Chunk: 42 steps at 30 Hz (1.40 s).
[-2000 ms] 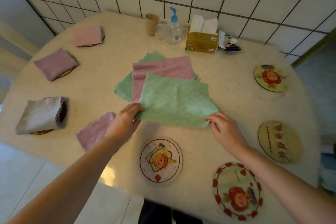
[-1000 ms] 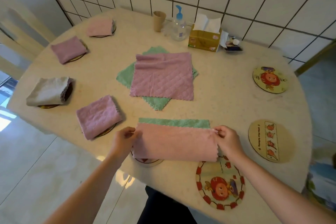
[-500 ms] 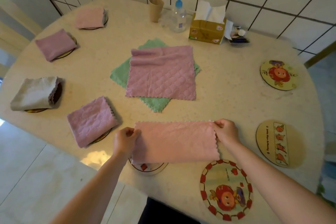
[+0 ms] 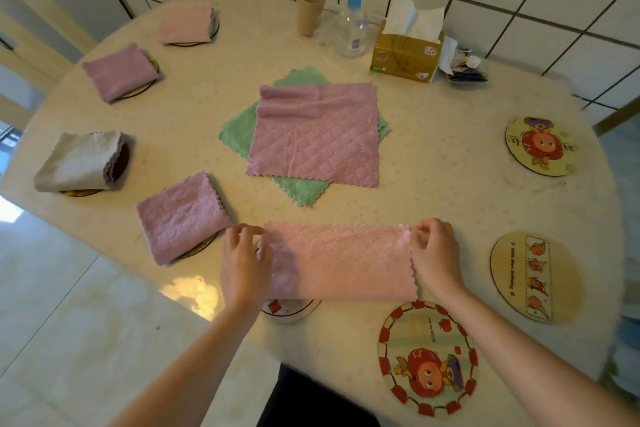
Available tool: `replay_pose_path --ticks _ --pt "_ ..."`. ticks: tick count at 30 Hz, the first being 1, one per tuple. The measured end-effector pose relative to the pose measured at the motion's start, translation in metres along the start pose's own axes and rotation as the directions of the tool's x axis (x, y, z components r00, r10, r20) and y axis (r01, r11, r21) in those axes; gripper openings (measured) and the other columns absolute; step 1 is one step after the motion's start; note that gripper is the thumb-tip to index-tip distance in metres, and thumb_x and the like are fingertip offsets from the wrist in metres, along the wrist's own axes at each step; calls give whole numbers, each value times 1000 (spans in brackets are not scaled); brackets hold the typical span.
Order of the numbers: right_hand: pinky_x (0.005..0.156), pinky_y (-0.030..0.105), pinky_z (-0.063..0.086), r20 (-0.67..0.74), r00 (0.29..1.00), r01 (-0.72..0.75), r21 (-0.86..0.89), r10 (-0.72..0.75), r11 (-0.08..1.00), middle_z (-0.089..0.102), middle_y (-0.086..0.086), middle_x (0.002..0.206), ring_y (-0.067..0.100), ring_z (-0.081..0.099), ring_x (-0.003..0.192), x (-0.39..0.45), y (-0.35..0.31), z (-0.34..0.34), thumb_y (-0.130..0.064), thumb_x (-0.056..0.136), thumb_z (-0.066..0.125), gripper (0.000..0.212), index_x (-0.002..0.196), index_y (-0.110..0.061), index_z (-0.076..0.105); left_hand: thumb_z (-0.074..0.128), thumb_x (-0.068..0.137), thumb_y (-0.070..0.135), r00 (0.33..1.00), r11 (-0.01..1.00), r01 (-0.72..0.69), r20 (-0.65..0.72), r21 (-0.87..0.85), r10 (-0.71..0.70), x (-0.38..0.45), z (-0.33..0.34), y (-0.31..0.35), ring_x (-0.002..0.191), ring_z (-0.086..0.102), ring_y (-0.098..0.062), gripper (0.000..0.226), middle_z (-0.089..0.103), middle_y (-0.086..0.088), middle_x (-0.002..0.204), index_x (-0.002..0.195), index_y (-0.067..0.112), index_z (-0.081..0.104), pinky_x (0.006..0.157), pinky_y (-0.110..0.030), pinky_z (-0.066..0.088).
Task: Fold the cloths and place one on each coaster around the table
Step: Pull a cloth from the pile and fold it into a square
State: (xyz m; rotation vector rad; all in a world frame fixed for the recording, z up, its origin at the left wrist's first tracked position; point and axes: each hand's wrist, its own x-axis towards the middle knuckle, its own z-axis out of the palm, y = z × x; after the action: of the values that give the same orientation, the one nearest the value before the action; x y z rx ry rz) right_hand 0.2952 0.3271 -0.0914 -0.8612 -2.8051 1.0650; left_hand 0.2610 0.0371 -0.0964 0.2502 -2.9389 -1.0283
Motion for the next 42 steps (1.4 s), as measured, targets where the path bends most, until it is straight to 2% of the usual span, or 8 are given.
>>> replay_pose_path --ticks 4,6,8,15,25,33,38,42 --pt "100 20 36 315 847 486 -136 -428 863 47 -2 128 10 43 120 -49 0 -2 -18 95 41 31 122 -11 54 58 85 15 796 838 -546 299 -19 526 -49 13 -2 131 43 -18 42 50 2 139 126 19 58 108 -39 37" --pt "107 19 28 472 710 644 -133 -523 754 45 -4 136 10 40 127 -74 6 10 -16 95 41 38 132 -14 49 51 88 25 639 716 -698 466 18 612 -75 26 -5 143 28 -18 53 38 4 151 140 24 46 117 -40 24" --pt "108 23 31 506 609 756 -136 -612 640 50 -4 134 12 46 125 -91 17 23 -10 88 55 45 132 -16 50 44 91 37 594 666 -739 569 107 568 -90 36 -12 146 17 -19 60 24 7 157 148 28 30 118 -42 12" --pt "104 28 37 510 626 770 -286 -589 570 55 -5 131 13 51 122 -88 63 4 0 70 71 66 131 -16 51 9 99 48 693 720 -650 579 242 430 -95 14 -53 147 1 -12 55 3 15 159 152 34 8 116 -38 3" --pt "71 23 52 509 644 759 -328 -571 563 57 -7 97 10 55 85 -66 60 -5 -18 73 78 31 99 -18 62 41 100 30 845 882 -387 486 268 223 -97 -5 -66 145 -10 -6 59 -1 18 157 151 34 12 120 -39 7" --pt "68 24 46 568 633 768 -372 -526 522 53 -8 93 12 50 83 -55 52 0 -4 65 76 40 94 -22 54 68 77 16 907 844 -349 374 407 195 -95 5 -39 139 34 -27 57 48 -3 143 132 16 53 113 -49 27" --pt "68 30 47 490 638 765 -313 -594 563 55 -8 88 13 53 79 -57 41 -9 -10 76 67 19 89 -21 59 64 76 12 784 789 -576 416 212 460 -106 39 4 139 33 -26 68 44 -1 146 140 20 42 113 -49 30" --pt "64 25 48 484 606 777 -193 -631 599 58 -8 88 10 55 74 -74 37 -26 -10 79 67 14 90 -18 62 49 90 25 744 782 -599 481 172 464 -121 71 25 145 20 -27 63 27 0 156 149 25 26 116 -51 23"
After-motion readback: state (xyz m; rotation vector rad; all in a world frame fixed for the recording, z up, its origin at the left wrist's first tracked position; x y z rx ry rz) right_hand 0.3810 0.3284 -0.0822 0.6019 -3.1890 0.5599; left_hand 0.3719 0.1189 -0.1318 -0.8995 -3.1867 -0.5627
